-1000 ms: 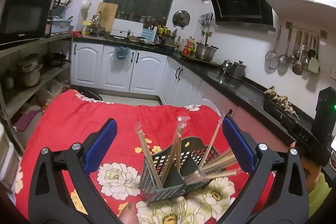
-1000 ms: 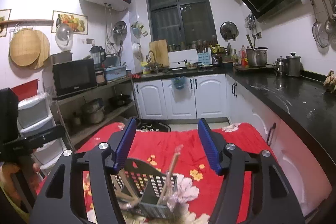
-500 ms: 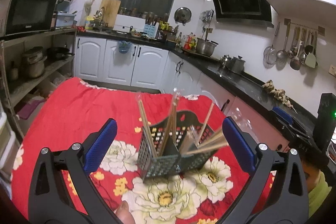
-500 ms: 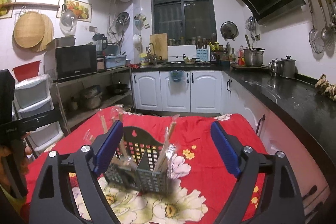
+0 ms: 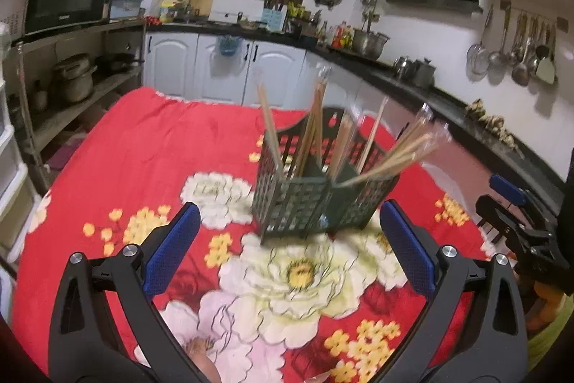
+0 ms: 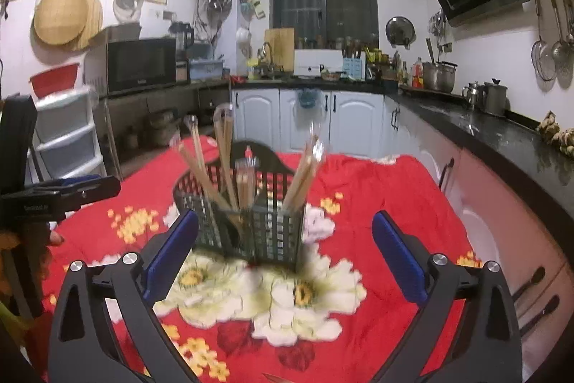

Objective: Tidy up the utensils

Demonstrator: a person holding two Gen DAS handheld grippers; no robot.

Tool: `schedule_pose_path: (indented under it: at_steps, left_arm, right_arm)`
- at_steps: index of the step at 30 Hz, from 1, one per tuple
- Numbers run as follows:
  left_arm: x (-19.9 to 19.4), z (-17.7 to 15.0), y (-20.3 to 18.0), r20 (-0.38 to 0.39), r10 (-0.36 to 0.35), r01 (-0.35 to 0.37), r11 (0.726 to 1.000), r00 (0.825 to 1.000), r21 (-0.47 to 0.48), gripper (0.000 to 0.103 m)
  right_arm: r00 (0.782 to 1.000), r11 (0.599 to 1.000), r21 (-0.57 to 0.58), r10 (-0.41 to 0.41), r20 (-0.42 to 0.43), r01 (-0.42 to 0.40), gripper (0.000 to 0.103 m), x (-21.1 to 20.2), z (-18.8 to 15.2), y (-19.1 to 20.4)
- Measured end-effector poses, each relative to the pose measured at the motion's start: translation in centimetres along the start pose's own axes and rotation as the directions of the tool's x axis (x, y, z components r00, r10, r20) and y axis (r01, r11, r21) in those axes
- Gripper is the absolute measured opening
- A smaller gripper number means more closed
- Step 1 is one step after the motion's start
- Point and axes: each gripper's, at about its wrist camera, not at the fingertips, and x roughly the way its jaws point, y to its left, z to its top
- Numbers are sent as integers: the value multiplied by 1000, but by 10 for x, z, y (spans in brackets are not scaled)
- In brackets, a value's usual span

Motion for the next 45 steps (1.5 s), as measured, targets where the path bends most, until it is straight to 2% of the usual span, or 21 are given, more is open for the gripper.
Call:
schedule_pose_path:
  at_steps: [6,9,14,19,24,27,29,45]
  left_arm:
    - [4,-27,-2,-37,47,-46,999,998,26,93]
    - [3,-41,-6,-22,70,-70,997,997,33,93]
    - [0,-55,-18,26,67,-69,995,997,67,93]
    - [-5,-63,-29,82,88,-94,992,993,83,93]
    - [-13,-73,-34,157,52,-65,995,986,78,93]
    - [-15,-77,-40,189,91,-109,990,978,90,93]
    - [-14,-80,-43,192,88,-109,989,977,100,93]
    - [-9,-86,-42,185,66,-84,992,980,92,93]
  right_arm:
    - [998,1000,11,5,-69,-5,95,4,-30,5]
    - [997,1000,21,3,-77,-2,95,3,-40,6]
    - [999,999,5,-36,-37,37,95,-4,-55,9]
    - [996,998,-1,-62,63,62,97,-19,-61,12]
    - [983,997,-5,-76,169,78,97,-36,-68,17]
    - [974,997,1,-77,211,78,97,-43,-71,19]
    - [970,997,7,-80,229,81,97,-45,-73,18]
    - [975,997,22,-74,209,71,97,-41,-77,18]
